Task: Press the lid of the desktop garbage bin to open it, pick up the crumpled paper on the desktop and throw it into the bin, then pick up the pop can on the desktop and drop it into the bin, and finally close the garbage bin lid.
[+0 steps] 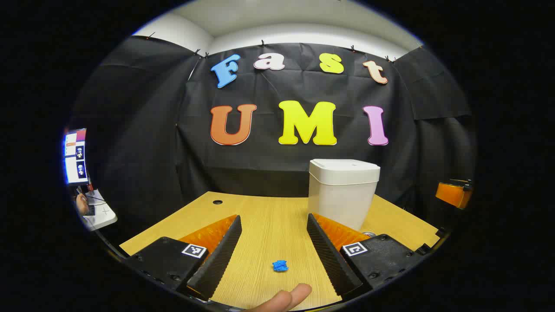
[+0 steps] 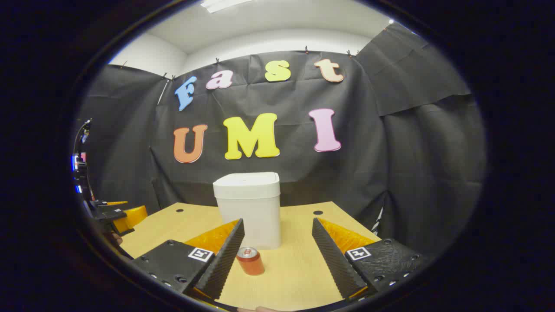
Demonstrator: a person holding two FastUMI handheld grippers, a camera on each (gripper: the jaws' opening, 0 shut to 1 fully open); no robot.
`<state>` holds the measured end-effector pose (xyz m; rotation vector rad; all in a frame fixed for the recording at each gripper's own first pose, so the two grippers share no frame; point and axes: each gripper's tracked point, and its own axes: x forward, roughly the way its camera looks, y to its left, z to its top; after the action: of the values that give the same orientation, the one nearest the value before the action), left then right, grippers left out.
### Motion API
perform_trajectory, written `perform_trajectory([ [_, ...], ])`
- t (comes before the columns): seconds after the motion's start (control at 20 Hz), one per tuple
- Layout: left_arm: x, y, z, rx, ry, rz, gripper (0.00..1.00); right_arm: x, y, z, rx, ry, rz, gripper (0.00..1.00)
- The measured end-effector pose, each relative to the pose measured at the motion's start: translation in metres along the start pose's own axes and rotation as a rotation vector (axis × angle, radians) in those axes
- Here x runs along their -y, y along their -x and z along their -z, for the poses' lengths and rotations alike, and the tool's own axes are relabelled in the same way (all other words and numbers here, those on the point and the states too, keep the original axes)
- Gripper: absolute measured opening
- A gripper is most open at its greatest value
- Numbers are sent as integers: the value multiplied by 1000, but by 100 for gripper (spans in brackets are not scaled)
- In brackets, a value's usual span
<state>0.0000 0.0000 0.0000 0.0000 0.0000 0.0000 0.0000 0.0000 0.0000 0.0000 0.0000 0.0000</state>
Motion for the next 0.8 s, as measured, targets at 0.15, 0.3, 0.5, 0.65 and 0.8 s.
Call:
perform_trajectory([
  [0.15, -1, -1, 2, -5, 6, -5, 98, 0, 0, 2, -5, 11, -3, 95],
  [0.3, -4, -2, 4, -14, 10, -12, 98, 2, -2, 3, -8, 7, 1, 95],
  [0.5, -8, -5, 2, -12, 26, -28, 98, 5, -5, 7, -15, 9, 6, 95],
  [0.65, -6, -5, 4, -13, 31, -19, 98, 5, -5, 7, -16, 5, -5, 96],
  [0.8, -5, -6, 5, -16, 28, -16, 98, 9, -7, 4, -9, 5, 1, 95],
])
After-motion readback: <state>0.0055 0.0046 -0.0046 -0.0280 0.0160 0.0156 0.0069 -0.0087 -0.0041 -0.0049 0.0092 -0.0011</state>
